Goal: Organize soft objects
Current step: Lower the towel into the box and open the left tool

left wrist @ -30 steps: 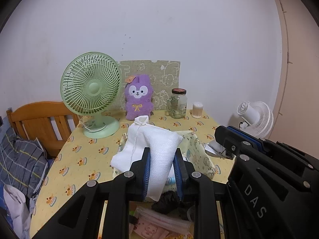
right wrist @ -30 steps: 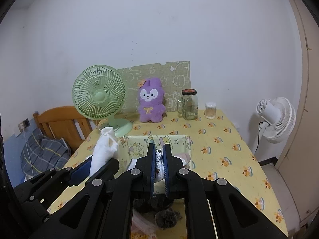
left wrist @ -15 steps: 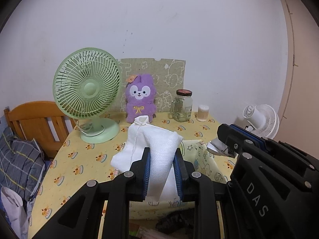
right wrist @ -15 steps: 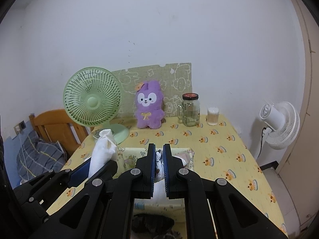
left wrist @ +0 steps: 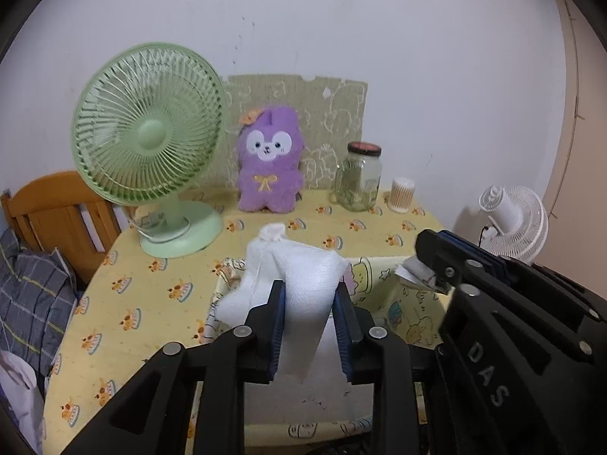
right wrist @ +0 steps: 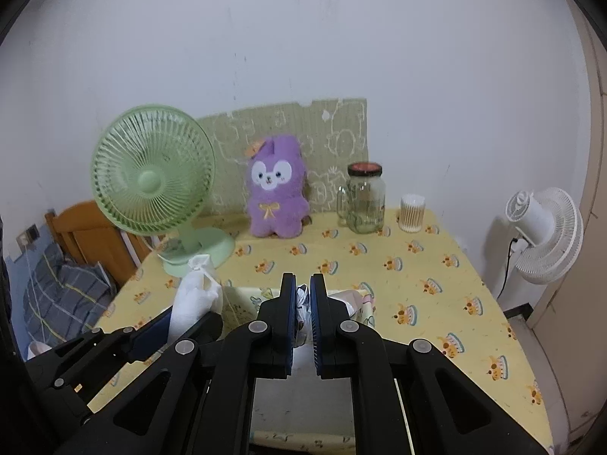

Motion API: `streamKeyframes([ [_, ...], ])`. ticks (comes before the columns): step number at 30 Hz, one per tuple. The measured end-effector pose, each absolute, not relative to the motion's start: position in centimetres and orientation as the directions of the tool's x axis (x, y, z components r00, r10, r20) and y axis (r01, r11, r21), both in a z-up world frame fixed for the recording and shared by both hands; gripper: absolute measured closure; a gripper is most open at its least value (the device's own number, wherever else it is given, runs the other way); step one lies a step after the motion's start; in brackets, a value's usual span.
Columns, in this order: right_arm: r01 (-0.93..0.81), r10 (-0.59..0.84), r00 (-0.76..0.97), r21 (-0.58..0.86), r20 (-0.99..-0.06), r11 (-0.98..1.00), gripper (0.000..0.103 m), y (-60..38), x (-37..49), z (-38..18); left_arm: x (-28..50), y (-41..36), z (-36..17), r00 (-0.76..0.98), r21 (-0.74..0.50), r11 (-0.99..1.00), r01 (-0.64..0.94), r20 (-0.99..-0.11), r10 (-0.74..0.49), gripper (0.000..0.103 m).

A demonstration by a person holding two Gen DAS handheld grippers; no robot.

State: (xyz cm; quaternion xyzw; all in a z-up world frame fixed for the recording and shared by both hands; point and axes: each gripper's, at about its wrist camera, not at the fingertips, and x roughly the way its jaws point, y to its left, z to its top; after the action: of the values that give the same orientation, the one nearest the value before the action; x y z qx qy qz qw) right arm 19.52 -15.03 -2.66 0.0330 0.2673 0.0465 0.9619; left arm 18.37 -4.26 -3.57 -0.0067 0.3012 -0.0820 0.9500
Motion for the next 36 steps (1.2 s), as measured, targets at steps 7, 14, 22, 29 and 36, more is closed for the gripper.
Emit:
streamKeyframes([
  [7,-0.073,0.097,0.81,0.064,-0.579,0.995,0.093,-14.4,22.1,-5.2,20.3,-3.8,-6.0,0.758,-0.075,0.989,0.131,-0.635,-0.148,0.032],
  [14,-0.106,0.137,0.769,0.088,-0.624,0.991,0.093,-13.9,23.2,-6.6,20.5,-3.6,-6.7,0.745,-0.077,0.987,0.138,-0.649,-0.155,0.017],
  [22,-0.145,0.176,0.739,0.101,-0.651,0.984,0.086,-13.2,23.1,-6.9,20.2,-2.9,-6.7,0.736,-0.089,0.989,0.118,-0.661,-0.147,0.012],
  [29,-0.124,0.155,0.78,0.094,-0.607,0.988,0.029,-13.6,21.2,-5.4,19.2,-2.9,-6.1,0.743,-0.091,0.989,0.12,-0.652,-0.15,0.001],
  [36,-0.118,0.161,0.807,0.112,-0.568,0.987,0.016,-14.2,19.1,-3.8,17.8,-2.5,-4.7,0.772,-0.133,0.981,0.142,-0.606,-0.193,0.0],
])
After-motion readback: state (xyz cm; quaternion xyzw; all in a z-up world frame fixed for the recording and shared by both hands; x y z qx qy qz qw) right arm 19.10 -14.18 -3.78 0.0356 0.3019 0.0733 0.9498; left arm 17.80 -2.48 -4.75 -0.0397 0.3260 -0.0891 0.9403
